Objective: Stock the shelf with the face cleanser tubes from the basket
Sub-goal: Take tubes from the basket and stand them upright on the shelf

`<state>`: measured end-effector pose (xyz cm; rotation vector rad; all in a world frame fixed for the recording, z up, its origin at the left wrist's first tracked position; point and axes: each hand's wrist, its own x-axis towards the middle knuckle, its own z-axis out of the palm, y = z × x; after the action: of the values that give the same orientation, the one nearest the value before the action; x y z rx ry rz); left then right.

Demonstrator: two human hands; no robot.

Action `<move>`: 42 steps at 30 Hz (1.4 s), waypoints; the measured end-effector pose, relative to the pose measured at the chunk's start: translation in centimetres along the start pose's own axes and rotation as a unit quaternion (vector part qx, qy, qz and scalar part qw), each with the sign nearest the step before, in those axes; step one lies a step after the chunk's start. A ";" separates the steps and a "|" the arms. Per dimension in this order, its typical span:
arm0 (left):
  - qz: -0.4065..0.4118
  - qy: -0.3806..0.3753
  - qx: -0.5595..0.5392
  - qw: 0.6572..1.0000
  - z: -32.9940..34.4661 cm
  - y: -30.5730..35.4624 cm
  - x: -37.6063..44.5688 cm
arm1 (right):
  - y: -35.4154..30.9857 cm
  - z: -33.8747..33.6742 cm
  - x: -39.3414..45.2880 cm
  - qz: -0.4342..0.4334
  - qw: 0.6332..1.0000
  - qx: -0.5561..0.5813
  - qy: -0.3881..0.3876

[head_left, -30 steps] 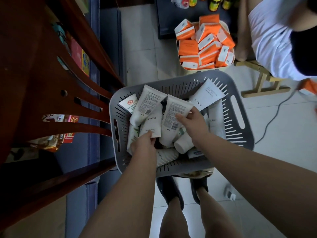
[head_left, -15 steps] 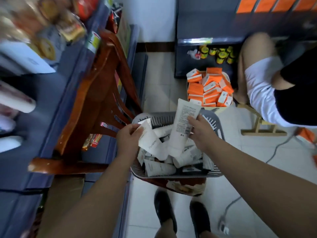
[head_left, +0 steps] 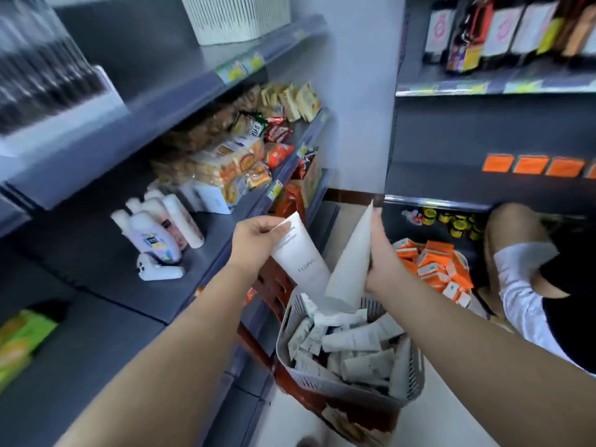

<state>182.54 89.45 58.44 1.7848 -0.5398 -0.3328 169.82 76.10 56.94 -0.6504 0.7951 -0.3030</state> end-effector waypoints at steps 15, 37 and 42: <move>0.072 0.158 0.071 0.982 -14.1 14.0 -7.5 | -2.7 13.1 -8.6 -0.098 0.937 -0.121 -0.314; 0.140 0.346 0.172 0.912 -39.1 24.7 -19.3 | 5.5 36.9 -20.6 -0.256 0.785 -0.178 -0.536; 0.141 0.368 0.184 0.900 -43.1 23.9 -19.7 | 8.0 40.4 -21.5 -0.228 0.764 -0.172 -0.578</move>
<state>182.37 130.35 92.28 1.9818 -0.3091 0.6755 185.43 109.73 84.88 -1.1948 -0.5453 -0.1339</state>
